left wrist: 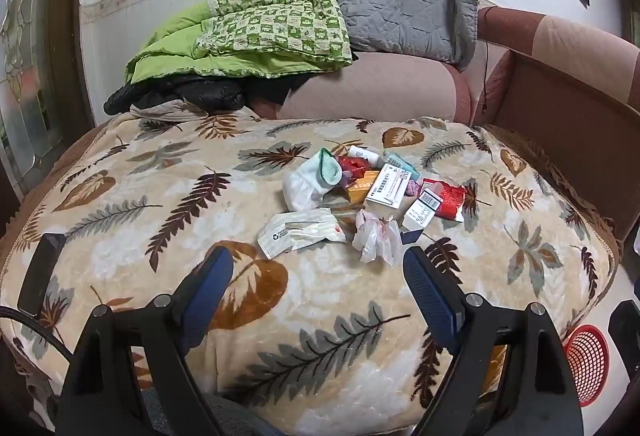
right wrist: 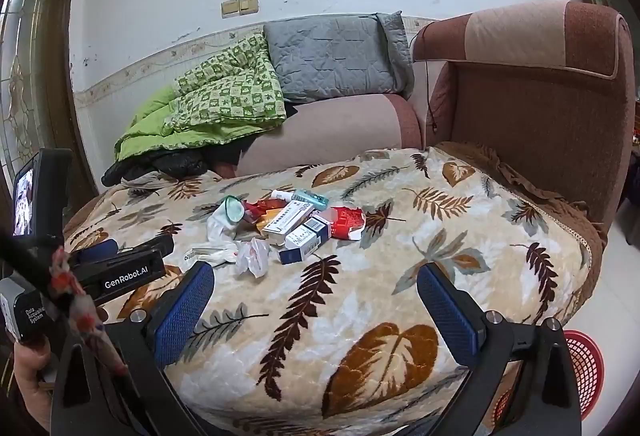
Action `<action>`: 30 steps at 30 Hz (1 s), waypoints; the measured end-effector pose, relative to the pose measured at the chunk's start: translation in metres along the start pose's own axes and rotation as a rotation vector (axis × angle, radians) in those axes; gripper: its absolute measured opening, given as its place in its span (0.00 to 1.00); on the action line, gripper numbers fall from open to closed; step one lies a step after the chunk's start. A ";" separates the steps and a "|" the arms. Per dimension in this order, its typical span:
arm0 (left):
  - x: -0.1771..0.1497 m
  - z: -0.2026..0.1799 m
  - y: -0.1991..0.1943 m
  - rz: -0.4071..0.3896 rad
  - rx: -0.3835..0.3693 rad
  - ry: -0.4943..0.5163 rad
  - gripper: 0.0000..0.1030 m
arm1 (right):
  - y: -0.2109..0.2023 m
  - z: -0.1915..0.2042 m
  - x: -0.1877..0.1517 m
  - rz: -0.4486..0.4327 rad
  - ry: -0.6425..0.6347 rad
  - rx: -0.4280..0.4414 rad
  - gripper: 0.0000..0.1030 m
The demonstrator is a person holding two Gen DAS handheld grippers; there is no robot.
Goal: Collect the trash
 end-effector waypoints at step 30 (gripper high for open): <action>-0.001 0.000 0.000 -0.002 -0.001 -0.001 0.83 | -0.001 -0.002 0.001 0.011 0.016 0.008 1.00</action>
Point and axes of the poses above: each gripper's, at about its wrist camera, not at the fingertips, and y roughly the way its jaws point, z to its left, x to its top, the point moved 6 cm from there along y, roughly the way its jaws point, and after that the axes turned 14 degrees about -y, right-handed, at the moved point
